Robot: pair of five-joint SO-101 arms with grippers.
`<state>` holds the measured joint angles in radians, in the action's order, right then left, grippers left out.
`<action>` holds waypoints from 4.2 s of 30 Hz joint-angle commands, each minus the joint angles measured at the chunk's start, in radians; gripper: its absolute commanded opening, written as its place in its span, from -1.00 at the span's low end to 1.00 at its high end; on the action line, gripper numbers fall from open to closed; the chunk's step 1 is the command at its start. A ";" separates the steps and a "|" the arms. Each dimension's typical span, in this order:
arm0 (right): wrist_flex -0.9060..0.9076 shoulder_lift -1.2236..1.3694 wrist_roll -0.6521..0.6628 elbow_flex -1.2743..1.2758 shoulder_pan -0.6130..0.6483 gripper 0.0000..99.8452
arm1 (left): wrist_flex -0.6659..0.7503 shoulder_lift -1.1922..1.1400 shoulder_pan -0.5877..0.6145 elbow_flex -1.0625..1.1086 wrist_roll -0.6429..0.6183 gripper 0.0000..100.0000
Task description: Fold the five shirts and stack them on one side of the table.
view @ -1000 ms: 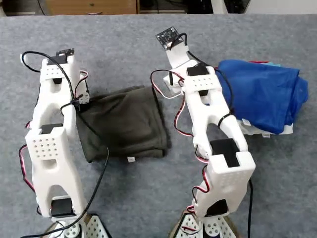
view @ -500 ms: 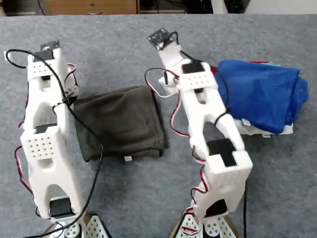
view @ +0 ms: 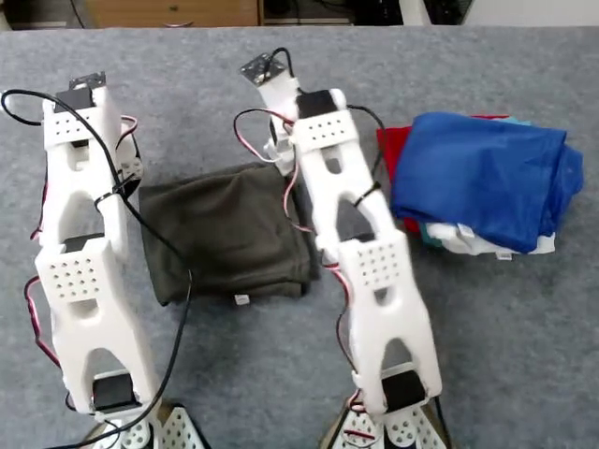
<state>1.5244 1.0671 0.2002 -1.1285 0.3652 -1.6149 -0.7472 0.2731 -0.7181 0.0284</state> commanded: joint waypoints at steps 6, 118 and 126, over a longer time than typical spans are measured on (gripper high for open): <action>0.239 0.165 0.023 -0.536 0.071 -0.61 | -0.031 0.013 0.041 -0.043 0.006 -0.96; 0.264 -0.065 0.106 -0.526 -0.030 -0.90 | -0.046 -0.002 -0.097 -0.032 -0.058 -0.96; 0.265 -0.255 0.104 -0.377 -0.010 -0.99 | 0.015 -0.134 -0.035 -0.043 -0.061 -0.96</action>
<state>1.7714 0.9413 0.3153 -1.5827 0.3498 -1.6103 -0.8700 0.2041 -0.7242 -0.0269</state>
